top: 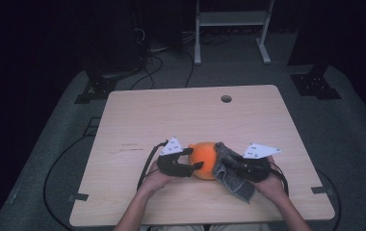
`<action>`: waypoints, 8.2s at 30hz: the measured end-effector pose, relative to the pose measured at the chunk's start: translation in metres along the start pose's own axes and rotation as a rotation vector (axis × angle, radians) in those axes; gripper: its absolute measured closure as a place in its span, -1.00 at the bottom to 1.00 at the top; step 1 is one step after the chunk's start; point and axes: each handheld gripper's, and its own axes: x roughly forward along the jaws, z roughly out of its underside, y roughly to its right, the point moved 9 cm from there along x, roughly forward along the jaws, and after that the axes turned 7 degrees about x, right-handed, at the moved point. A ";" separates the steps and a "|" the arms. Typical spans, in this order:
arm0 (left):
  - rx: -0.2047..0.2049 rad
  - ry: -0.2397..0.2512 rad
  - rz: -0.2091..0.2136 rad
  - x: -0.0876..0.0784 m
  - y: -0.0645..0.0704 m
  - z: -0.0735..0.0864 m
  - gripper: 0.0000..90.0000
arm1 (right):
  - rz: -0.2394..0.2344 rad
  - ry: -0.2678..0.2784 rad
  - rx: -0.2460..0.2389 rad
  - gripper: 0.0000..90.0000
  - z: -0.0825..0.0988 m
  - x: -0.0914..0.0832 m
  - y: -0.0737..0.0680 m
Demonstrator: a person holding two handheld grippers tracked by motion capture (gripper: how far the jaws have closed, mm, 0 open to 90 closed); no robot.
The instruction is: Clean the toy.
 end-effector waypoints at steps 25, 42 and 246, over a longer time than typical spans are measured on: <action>0.189 -0.064 0.010 0.006 0.019 0.004 -0.35 | -0.016 0.037 -0.018 0.61 -0.019 -0.016 -0.004; 0.091 -0.030 -0.031 0.007 0.013 0.003 -0.55 | -0.006 -0.030 0.000 0.61 0.003 -0.011 0.009; 0.200 -0.021 0.029 0.011 0.043 -0.012 0.15 | 0.101 -0.015 -0.024 0.63 0.022 -0.047 0.010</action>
